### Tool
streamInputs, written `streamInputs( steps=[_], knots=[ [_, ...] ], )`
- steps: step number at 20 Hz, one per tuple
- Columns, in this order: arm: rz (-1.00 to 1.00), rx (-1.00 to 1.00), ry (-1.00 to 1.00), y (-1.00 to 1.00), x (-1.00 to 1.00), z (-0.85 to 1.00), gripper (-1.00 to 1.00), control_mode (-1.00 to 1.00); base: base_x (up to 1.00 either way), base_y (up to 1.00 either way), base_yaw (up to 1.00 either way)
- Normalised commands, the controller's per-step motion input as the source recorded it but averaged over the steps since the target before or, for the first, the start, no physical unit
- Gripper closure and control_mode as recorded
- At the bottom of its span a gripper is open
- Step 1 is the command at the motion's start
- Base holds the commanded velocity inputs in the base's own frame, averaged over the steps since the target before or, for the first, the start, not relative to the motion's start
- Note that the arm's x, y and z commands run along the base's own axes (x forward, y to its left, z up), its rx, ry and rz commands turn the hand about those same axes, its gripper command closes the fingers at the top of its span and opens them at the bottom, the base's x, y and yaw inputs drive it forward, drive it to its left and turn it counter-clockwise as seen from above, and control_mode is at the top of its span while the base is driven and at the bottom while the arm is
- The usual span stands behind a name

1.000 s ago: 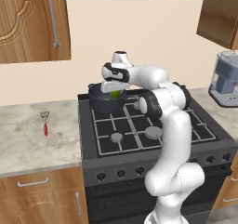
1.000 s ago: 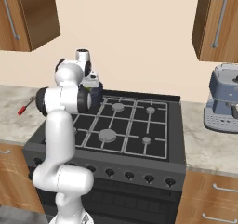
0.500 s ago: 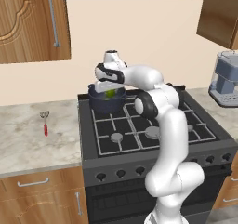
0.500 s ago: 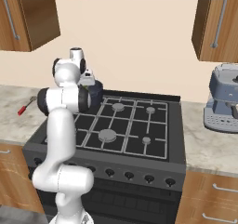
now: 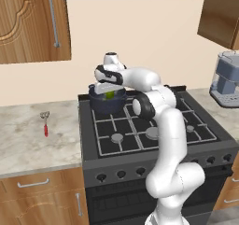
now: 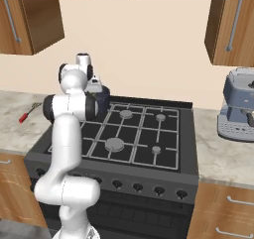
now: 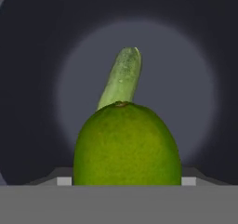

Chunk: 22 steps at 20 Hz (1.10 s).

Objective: Put the lime and cucumber in the pot. Retrieve the spatula and lightly stir the vegetables in the pot.

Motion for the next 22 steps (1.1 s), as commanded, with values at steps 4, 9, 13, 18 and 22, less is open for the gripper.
streamInputs(
  steps=[4, 9, 13, 18, 22],
  knots=[
    [0.0, 0.0, 0.0, -0.01, 0.33, -0.1, 1.0, -1.0, 0.0, 0.0, 0.0],
    [0.0, 0.0, 0.0, 0.0, 0.07, 0.0, -1.0, -1.0, 0.0, 0.0, 0.0],
    [0.0, 0.0, 0.01, 0.0, 0.0, 0.0, -1.0, -1.0, 0.0, 0.0, 0.0],
    [0.0, 0.0, 0.0, 0.0, -0.06, 0.0, -1.0, -1.0, 0.0, 0.0, 0.0],
    [0.0, 0.0, 0.0, 0.0, -0.24, 0.0, -1.0, -1.0, 0.0, 0.0, 0.0]
  ],
)
